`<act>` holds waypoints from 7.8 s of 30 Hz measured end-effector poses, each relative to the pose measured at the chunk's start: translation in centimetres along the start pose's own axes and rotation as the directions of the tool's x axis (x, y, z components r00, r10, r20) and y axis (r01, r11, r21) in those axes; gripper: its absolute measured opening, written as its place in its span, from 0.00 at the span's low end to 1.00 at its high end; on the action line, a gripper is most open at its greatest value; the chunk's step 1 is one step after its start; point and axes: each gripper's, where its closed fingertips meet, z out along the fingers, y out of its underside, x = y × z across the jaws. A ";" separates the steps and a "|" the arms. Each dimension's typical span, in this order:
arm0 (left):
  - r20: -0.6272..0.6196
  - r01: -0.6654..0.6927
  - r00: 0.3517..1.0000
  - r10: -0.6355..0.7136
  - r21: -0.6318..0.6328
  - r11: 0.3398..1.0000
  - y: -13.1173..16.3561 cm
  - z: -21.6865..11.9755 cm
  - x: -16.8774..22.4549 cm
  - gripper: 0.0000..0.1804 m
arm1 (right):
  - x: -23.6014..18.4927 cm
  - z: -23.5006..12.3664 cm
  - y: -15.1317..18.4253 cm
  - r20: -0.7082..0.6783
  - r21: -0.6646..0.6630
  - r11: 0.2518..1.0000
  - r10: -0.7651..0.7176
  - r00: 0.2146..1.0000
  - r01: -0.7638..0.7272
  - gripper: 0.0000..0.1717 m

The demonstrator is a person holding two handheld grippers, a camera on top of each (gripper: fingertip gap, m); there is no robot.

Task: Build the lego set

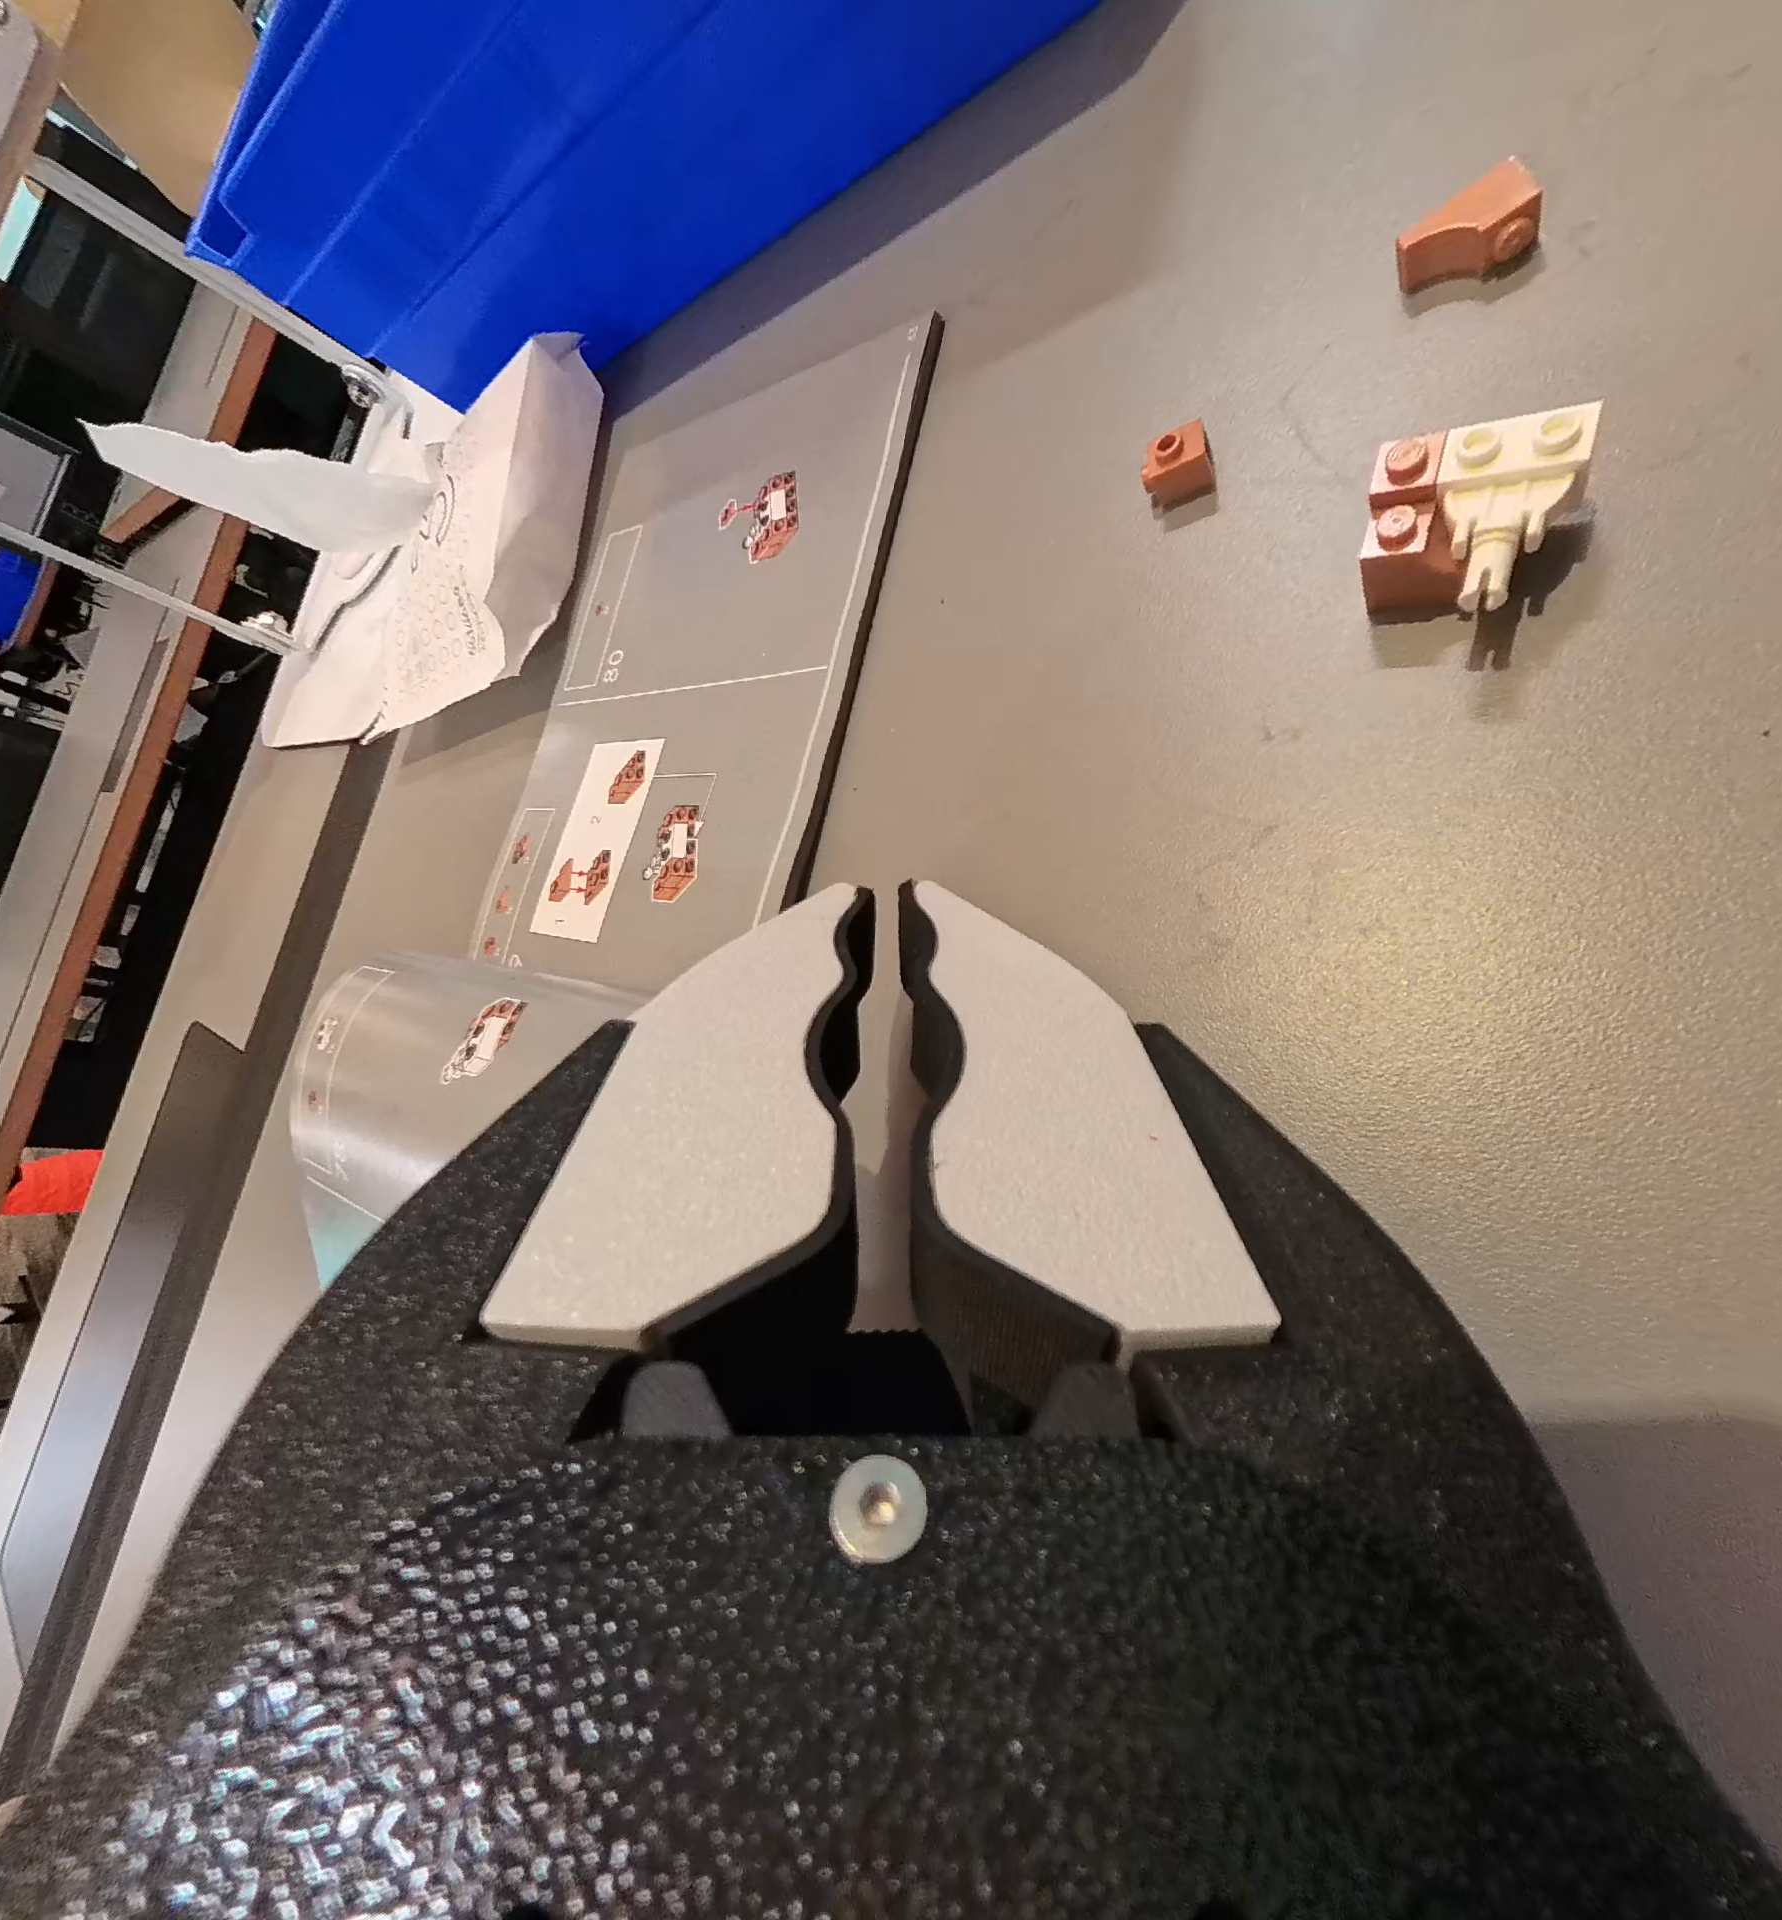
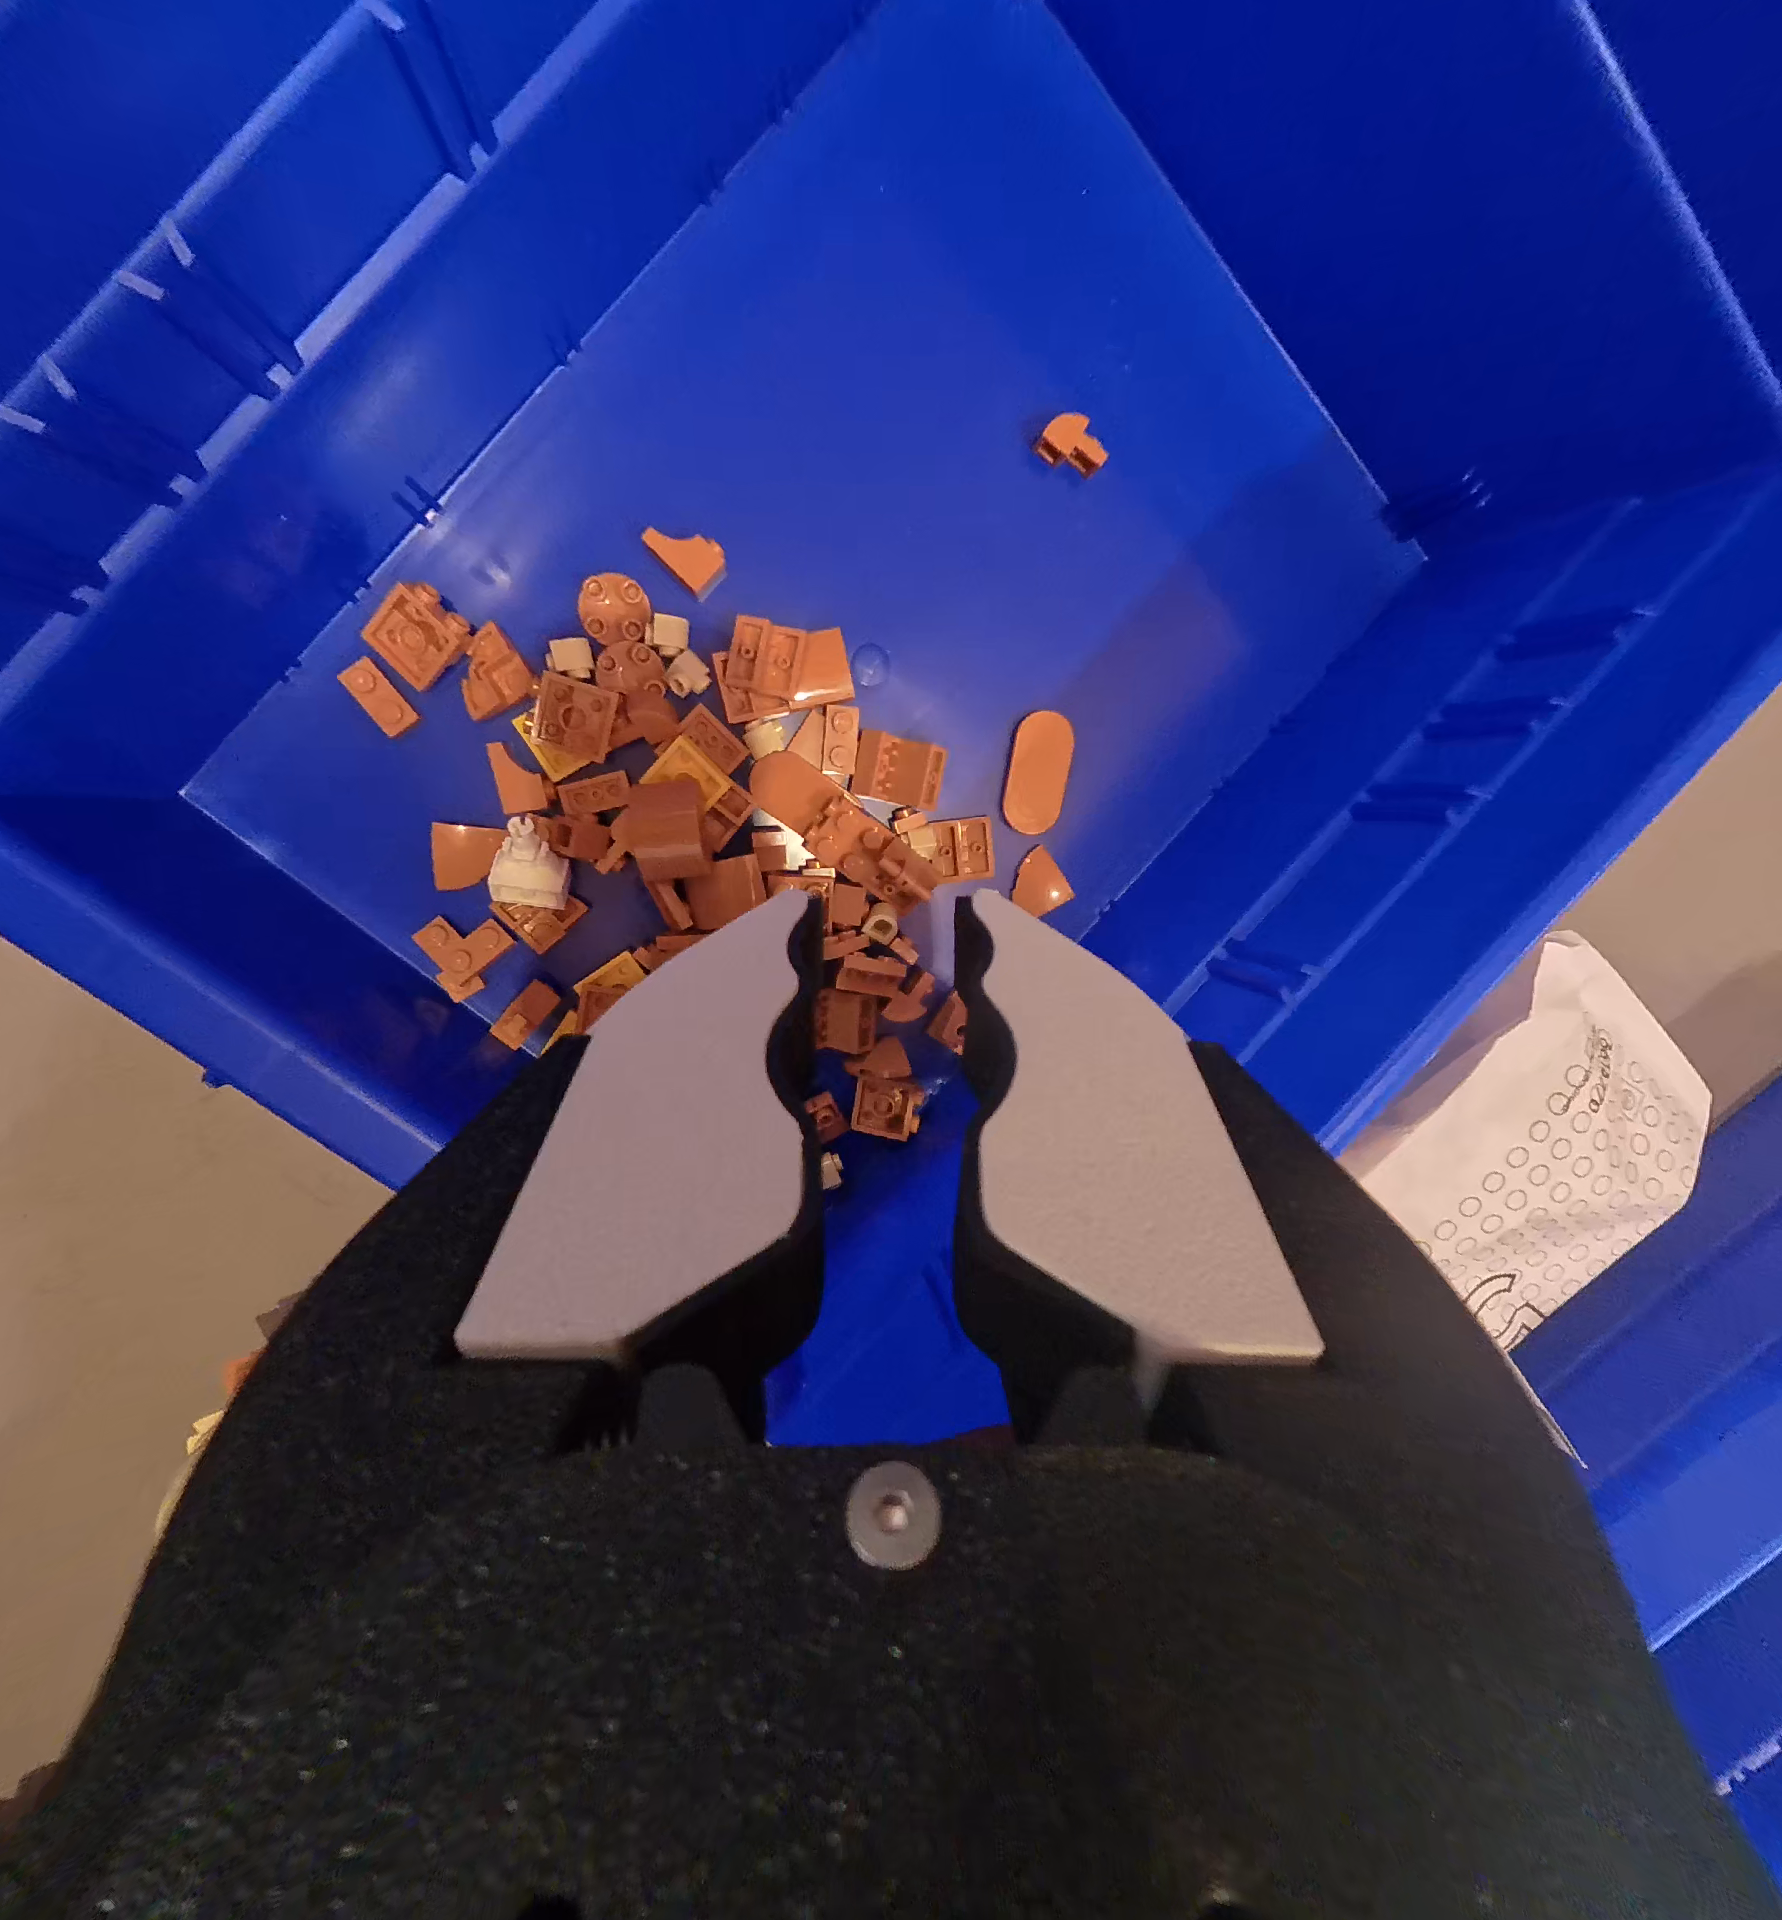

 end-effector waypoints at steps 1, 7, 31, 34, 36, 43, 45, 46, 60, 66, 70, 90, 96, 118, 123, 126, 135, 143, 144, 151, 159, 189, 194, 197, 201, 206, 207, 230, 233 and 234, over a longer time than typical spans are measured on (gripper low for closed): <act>0.000 0.000 1.000 0.000 0.000 1.000 0.0 0.0 0.0 0.02 | 0.0 0.0 0.0 0.001 0.000 1.000 0.000 1.000 0.000 0.14; 0.000 0.000 1.000 0.000 0.000 1.000 0.0 0.0 0.0 0.02 | 0.1 0.0 0.1 -0.001 -0.003 1.000 0.000 1.000 0.000 0.14; -0.001 -0.001 1.000 0.001 -0.001 1.000 0.0 0.0 0.0 0.02 | -0.8 0.3 0.7 0.035 -0.038 0.998 -0.051 0.998 0.052 0.13; -0.001 -0.001 1.000 0.001 0.000 1.000 0.0 0.0 0.0 0.02 | -1.1 0.4 0.8 0.043 -0.042 0.997 -0.059 0.997 0.061 0.13; -0.001 -0.001 1.000 0.001 0.000 1.000 0.0 0.0 0.0 0.02 | -1.2 0.4 0.8 0.051 -0.044 0.997 -0.066 0.997 0.068 0.12; -0.002 0.002 1.000 -0.002 0.002 1.000 0.0 0.0 0.0 0.02 | -2.8 1.0 0.8 0.112 -0.049 0.990 -0.125 0.986 0.131 0.12; -0.002 0.004 1.000 -0.004 0.004 1.000 -0.1 0.0 0.0 0.02 | -3.8 1.3 0.6 0.147 -0.045 0.987 -0.148 0.978 0.156 0.12; -0.002 0.006 1.000 -0.006 0.005 1.000 -0.1 0.0 0.0 0.02 | -4.2 1.5 0.5 0.163 -0.043 0.985 -0.159 0.974 0.167 0.12; -0.002 0.022 1.000 -0.022 0.008 1.000 0.0 0.1 -0.1 0.02 | -7.5 3.3 -1.6 0.292 0.051 0.982 -0.190 0.937 0.183 0.12; -0.001 0.014 1.000 -0.014 0.005 1.000 0.0 0.0 -0.1 0.02 | -7.6 4.5 -1.7 0.290 0.033 0.987 -0.161 0.943 0.158 0.13; -0.002 0.008 1.000 -0.008 0.003 1.000 0.0 0.0 -0.1 0.02 | -7.3 5.2 -1.5 0.265 0.005 0.988 -0.151 0.952 0.155 0.14; -0.002 -0.006 1.000 0.006 0.009 1.000 -0.2 -0.1 0.1 0.02 | -13.2 -7.2 -6.3 0.661 0.538 0.837 -0.344 0.667 -0.102 0.10; 0.027 -0.024 0.999 0.023 0.041 0.999 -1.2 -0.6 -0.1 0.02 | -16.8 -11.9 -7.7 0.730 0.641 0.720 -0.465 0.501 -0.265 0.10; -0.029 0.034 0.999 -0.022 0.535 0.844 -9.6 -4.4 1.9 0.14 | -32.7 -4.9 -13.6 0.972 0.212 0.862 -0.137 0.192 -0.461 0.10; -0.019 0.029 1.000 -0.022 0.537 0.843 -9.7 -4.3 1.8 0.13 | -32.6 -5.0 -13.9 0.979 0.194 0.847 -0.137 0.150 -0.495 0.10; -0.028 0.029 0.999 -0.017 0.546 0.837 -9.7 -4.4 2.0 0.13 | -32.4 -4.8 -14.1 0.979 0.196 0.837 -0.134 0.156 -0.511 0.10; -0.012 0.009 1.000 -0.003 0.565 0.825 -10.1 -4.7 2.1 0.11 | -32.9 -5.1 -14.0 0.984 0.175 0.841 -0.140 0.106 -0.513 0.10; 0.001 -0.027 1.000 0.031 0.554 0.832 -10.0 -4.8 2.4 0.09 | -33.1 -5.0 -13.9 0.982 0.187 0.844 -0.145 0.122 -0.502 0.11; -0.015 -0.018 0.999 0.031 0.547 0.837 -9.9 -4.8 2.5 0.09 | -33.1 -4.8 -13.8 0.980 0.193 0.847 -0.144 0.137 -0.495 0.11; -0.128 0.123 0.990 -0.066 0.514 0.849 -9.1 -4.7 1.8 0.09 | -31.4 -2.4 -13.1 0.908 0.293 0.865 -0.119 0.402 -0.406 0.17; -0.189 0.222 0.967 -0.169 0.312 0.924 -4.8 -3.6 0.0 0.09 | -30.7 1.8 -8.7 0.614 0.313 0.950 -0.208 0.762 0.007 0.20; -0.270 0.250 0.942 -0.198 0.173 0.953 -2.9 -3.2 0.9 0.09 | -33.2 3.1 -9.8 0.511 0.335 0.931 -0.309 0.802 0.145 0.05; -0.296 0.246 0.936 -0.192 0.158 0.956 -2.7 -3.0 1.4 0.09 | -33.9 3.4 -9.6 0.512 0.332 0.931 -0.315 0.799 0.154 0.05; -0.299 0.241 0.936 -0.187 0.153 0.958 -2.6 -2.9 1.5 0.09 | -34.7 3.7 -10.3 0.501 0.346 0.924 -0.326 0.802 0.160 0.06; -0.305 0.238 0.934 -0.184 0.149 0.960 -2.4 -3.0 1.5 0.09 | -35.5 4.0 -11.5 0.479 0.383 0.910 -0.346 0.807 0.162 0.08; -0.328 0.245 0.926 -0.187 0.147 0.958 -2.1 -3.0 1.6 0.09 | -34.3 3.8 -11.4 0.446 0.410 0.900 -0.340 0.828 0.149 0.10; -0.337 0.246 0.923 -0.185 0.147 0.958 -2.1 -3.0 1.7 0.09 | -34.2 3.7 -11.3 0.453 0.412 0.901 -0.334 0.827 0.138 0.10; -0.697 0.204 0.696 -0.173 -0.039 0.978 -3.9 -4.9 10.2 0.09 | -35.4 -0.1 -8.9 0.421 0.569 0.818 -0.383 0.822 0.090 0.09; -0.706 0.202 0.681 -0.196 -0.076 0.976 -3.8 -4.7 10.8 0.09 | -36.3 0.4 -9.3 0.434 0.560 0.824 -0.378 0.818 0.083 0.09; -0.709 0.199 0.677 -0.198 -0.083 0.976 -3.9 -4.7 11.0 0.09 | -36.5 0.6 -9.3 0.430 0.559 0.824 -0.380 0.819 0.089 0.10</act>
